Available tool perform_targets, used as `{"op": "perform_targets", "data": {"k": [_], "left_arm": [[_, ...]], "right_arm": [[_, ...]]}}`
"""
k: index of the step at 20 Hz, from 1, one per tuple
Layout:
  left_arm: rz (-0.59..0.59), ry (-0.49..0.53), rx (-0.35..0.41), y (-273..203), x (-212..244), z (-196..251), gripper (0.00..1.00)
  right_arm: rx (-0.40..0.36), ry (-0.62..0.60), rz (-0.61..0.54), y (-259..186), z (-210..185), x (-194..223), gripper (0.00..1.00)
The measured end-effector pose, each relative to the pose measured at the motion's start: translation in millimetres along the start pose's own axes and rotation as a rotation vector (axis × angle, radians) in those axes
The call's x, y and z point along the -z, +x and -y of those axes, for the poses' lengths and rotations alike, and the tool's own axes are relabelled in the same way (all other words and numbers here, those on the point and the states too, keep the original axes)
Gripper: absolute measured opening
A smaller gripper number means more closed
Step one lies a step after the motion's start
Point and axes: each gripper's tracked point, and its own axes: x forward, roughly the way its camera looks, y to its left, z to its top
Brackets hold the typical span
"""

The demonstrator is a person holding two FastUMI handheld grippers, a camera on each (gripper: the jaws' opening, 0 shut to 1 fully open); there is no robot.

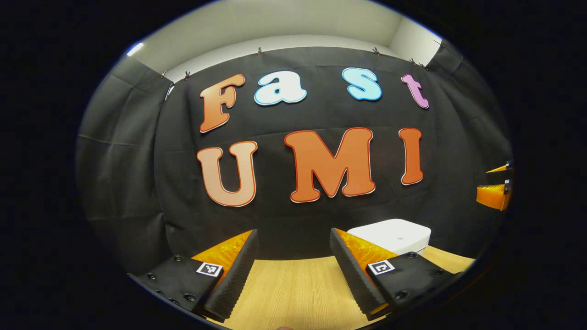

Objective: Press the lid of the desktop garbage bin to open it, pick up the crumpled paper on the desktop and throw it into the bin, then pick up the pop can on the desktop and drop it into the bin, and finally close the garbage bin lid.

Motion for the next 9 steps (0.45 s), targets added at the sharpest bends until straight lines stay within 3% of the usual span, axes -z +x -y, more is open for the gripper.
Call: {"op": "perform_targets", "data": {"k": [9], "left_arm": [[0.017, -0.009, 0.013, -6, -9, 5, 1.00]], "right_arm": [[0.012, -0.013, 0.002, -14, 6, -3, 0.98]]}}
